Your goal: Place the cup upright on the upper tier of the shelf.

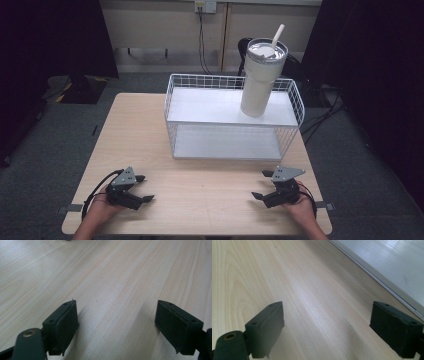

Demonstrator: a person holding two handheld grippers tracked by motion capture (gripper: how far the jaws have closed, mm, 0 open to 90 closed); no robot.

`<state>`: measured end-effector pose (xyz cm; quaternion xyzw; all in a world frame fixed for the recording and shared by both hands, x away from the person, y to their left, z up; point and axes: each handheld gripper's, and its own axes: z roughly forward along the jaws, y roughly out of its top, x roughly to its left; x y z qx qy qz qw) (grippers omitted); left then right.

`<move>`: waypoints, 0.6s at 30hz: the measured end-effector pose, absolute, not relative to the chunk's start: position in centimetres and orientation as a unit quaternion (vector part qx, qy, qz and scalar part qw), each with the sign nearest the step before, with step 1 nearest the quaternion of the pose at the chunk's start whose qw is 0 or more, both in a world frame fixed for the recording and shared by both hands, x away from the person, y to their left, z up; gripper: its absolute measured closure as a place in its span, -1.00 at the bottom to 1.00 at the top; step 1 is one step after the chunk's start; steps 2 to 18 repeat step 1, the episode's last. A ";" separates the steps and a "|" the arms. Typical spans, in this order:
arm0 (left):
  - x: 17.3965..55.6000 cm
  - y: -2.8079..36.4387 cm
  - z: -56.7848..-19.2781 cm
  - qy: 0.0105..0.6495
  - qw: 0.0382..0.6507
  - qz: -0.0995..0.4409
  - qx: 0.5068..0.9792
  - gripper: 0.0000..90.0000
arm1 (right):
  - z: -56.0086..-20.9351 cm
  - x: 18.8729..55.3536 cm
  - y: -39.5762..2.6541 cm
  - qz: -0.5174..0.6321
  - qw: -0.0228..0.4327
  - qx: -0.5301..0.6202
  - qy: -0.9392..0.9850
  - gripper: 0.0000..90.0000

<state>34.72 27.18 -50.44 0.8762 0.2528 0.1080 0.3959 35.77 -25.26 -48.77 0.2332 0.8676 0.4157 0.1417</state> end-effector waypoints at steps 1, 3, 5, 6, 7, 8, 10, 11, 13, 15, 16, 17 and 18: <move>34.7 27.2 -50.4 0.253 0.396 0.108 0.876 -0.59 | -48.8 35.8 -25.3 0.416 0.142 0.233 0.868 -0.75; 34.7 27.2 -50.4 0.253 0.396 0.108 0.876 -0.59 | -48.8 35.8 -25.3 0.416 0.142 0.233 0.868 -0.75; 34.7 27.2 -50.4 0.253 0.396 0.108 0.876 -0.59 | -48.8 35.8 -25.3 0.416 0.142 0.233 0.868 -0.75; 34.7 27.2 -50.4 0.253 0.396 0.108 0.876 -0.59 | -48.8 35.8 -25.3 0.416 0.142 0.233 0.868 -0.75; 34.7 27.2 -50.4 0.253 0.396 0.108 0.876 -0.59 | -48.8 35.8 -25.3 0.416 0.142 0.233 0.868 -0.75; 34.7 27.2 -50.4 0.253 0.396 0.108 0.876 -0.59 | -48.8 35.8 -25.3 0.416 0.142 0.233 0.868 -0.75; 34.7 27.2 -50.4 0.253 0.396 0.108 0.876 -0.59 | -48.8 35.8 -25.3 0.416 0.142 0.233 0.868 -0.75; 34.7 27.2 -50.4 0.253 0.396 0.108 0.876 -0.59 | -48.8 35.8 -25.3 0.416 0.142 0.233 0.868 -0.75; 34.7 27.2 -50.4 0.253 0.396 0.108 0.876 -0.59 | -48.8 35.8 -25.3 0.416 0.142 0.233 0.868 -0.75; 34.7 27.2 -50.4 0.253 0.396 0.108 0.876 -0.59 | -48.8 35.8 -25.3 0.416 0.142 0.233 0.868 -0.75; 34.7 27.2 -50.4 0.253 0.396 0.108 0.876 -0.59 | -48.8 35.8 -25.3 0.416 0.142 0.233 0.868 -0.75; 34.7 27.2 -50.4 0.253 0.396 0.108 0.876 -0.59 | -48.8 35.8 -25.3 0.416 0.142 0.233 0.868 -0.75; 34.7 27.2 -50.4 0.253 0.396 0.108 0.876 -0.59 | -48.8 35.8 -25.3 0.416 0.142 0.233 0.868 -0.75</move>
